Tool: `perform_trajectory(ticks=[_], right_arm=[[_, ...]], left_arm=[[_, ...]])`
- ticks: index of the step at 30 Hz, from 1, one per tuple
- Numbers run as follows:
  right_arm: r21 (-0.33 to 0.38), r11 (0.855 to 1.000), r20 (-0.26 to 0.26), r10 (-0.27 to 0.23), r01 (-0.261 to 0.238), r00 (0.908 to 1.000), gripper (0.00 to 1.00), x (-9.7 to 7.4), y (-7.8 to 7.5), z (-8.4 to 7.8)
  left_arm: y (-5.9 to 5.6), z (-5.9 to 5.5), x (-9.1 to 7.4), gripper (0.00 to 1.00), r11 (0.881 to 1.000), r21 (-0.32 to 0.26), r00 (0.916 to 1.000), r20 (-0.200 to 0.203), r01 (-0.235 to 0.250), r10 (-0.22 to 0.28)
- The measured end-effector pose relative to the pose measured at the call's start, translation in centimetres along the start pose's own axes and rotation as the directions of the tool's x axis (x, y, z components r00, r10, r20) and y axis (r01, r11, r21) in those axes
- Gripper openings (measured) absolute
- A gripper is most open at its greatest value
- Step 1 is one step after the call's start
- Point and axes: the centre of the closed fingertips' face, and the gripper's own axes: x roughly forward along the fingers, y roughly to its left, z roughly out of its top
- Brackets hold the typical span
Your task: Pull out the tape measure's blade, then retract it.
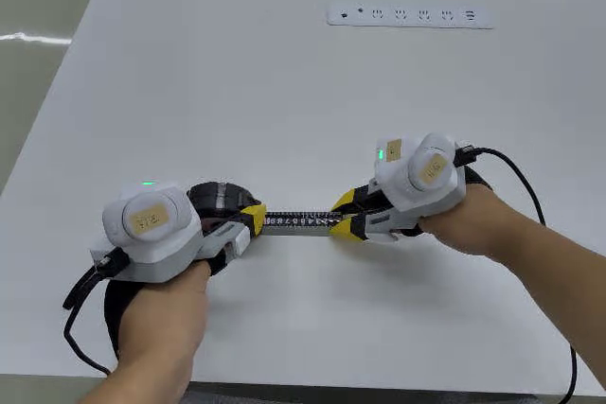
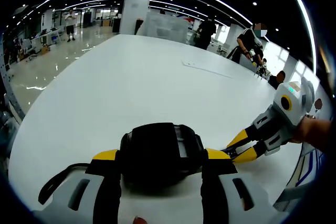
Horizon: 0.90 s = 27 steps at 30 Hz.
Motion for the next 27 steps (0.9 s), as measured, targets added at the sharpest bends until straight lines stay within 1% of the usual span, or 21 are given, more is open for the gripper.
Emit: perform_trajectory(ticks=[9, 11, 16, 23, 27], right_arm=[[0.008, 1.000, 0.022, 0.008, -0.008, 0.9997, 0.10, 1.5, 0.5, 1.6], [0.002, 1.000, 0.024, 0.005, -0.005, 0.9997, 0.10, 1.8, 0.6, 1.8], [0.016, 1.000, 0.040, 0.001, -0.002, 0.9992, 0.10, 2.4, 0.8, 2.6], [0.005, 1.000, 0.046, -0.002, 0.002, 0.9990, 0.10, 3.4, 0.8, 3.4], [0.006, 1.000, 0.058, -0.005, 0.005, 0.9983, 0.10, 4.0, 0.8, 4.0]], left_arm=[[0.0, 0.0, 0.0, 0.57, 1.000, 0.005, 0.9999, -0.007, 0.011, -0.010], [0.0, 0.0, 0.0, 0.57, 1.000, 0.006, 0.9999, -0.006, 0.012, -0.012], [0.1, 0.0, 0.1, 0.57, 1.000, 0.002, 0.9999, -0.007, 0.013, -0.013], [0.1, -0.1, 0.1, 0.57, 1.000, 0.005, 0.9999, -0.007, 0.015, -0.015], [0.1, -0.1, 0.2, 0.57, 1.000, 0.003, 0.9998, -0.005, 0.017, -0.017]])
